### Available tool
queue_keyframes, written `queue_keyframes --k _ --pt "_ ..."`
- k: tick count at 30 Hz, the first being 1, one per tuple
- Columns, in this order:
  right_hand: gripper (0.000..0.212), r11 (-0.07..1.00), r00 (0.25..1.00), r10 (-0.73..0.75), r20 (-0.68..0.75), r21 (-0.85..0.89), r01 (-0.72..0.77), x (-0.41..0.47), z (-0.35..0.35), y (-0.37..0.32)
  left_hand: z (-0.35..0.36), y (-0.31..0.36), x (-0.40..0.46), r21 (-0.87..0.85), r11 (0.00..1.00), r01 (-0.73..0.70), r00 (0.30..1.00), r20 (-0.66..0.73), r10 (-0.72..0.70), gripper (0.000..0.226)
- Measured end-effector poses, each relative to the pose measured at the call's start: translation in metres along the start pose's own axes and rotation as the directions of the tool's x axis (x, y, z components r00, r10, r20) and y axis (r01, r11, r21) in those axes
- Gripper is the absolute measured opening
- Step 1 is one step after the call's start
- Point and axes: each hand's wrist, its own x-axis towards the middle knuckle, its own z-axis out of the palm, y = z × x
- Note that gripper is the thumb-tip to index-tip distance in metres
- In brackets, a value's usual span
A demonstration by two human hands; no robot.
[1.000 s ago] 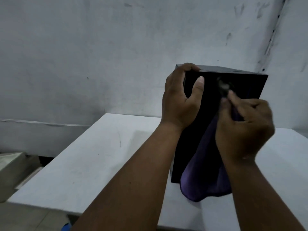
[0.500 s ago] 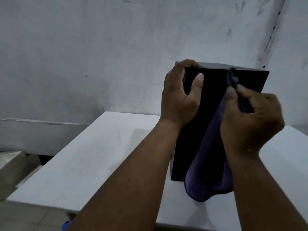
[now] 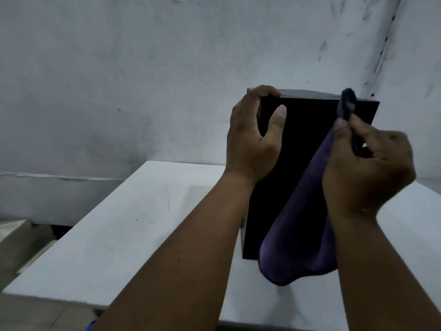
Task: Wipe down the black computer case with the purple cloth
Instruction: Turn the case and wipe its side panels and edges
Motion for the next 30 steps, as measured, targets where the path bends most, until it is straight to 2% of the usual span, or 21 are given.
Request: queue_keyframes --k 2,7,9,12,15,24,30 --pt "0.024 1.000 1.000 0.015 -0.005 -0.005 -0.015 -0.001 -0.001 0.003 0.000 -0.001 0.000 -0.006 1.000 0.003 1.000 0.001 -0.003 0.021" --pt "0.018 0.993 0.984 -0.115 0.139 -0.002 0.116 -0.017 -0.013 0.015 0.003 0.000 -0.001 -0.016 1.000 -0.010 0.999 -0.043 0.009 0.020" --pt "0.018 0.992 0.984 -0.122 0.129 -0.025 0.126 -0.007 -0.016 0.020 0.004 0.000 -0.001 -0.018 1.000 -0.007 0.999 -0.040 0.006 0.020" --pt "0.021 0.997 0.998 -0.051 0.047 -0.051 0.053 0.018 -0.016 0.024 0.003 0.001 0.000 -0.023 1.000 0.004 1.000 -0.019 -0.004 0.020" --pt "0.020 0.997 0.998 -0.041 0.050 -0.056 0.043 0.020 -0.017 0.025 0.001 0.001 -0.001 -0.025 1.000 0.015 1.000 -0.009 -0.015 0.022" --pt "0.010 0.990 0.964 -0.074 0.254 -0.099 0.102 -0.040 -0.050 0.044 0.002 0.003 -0.002 -0.021 1.000 0.023 0.999 -0.022 -0.024 0.021" --pt "0.013 0.993 0.981 -0.080 0.179 -0.067 0.093 0.006 -0.034 0.036 -0.001 0.007 -0.002 -0.025 0.999 0.045 0.999 0.007 -0.045 0.021"
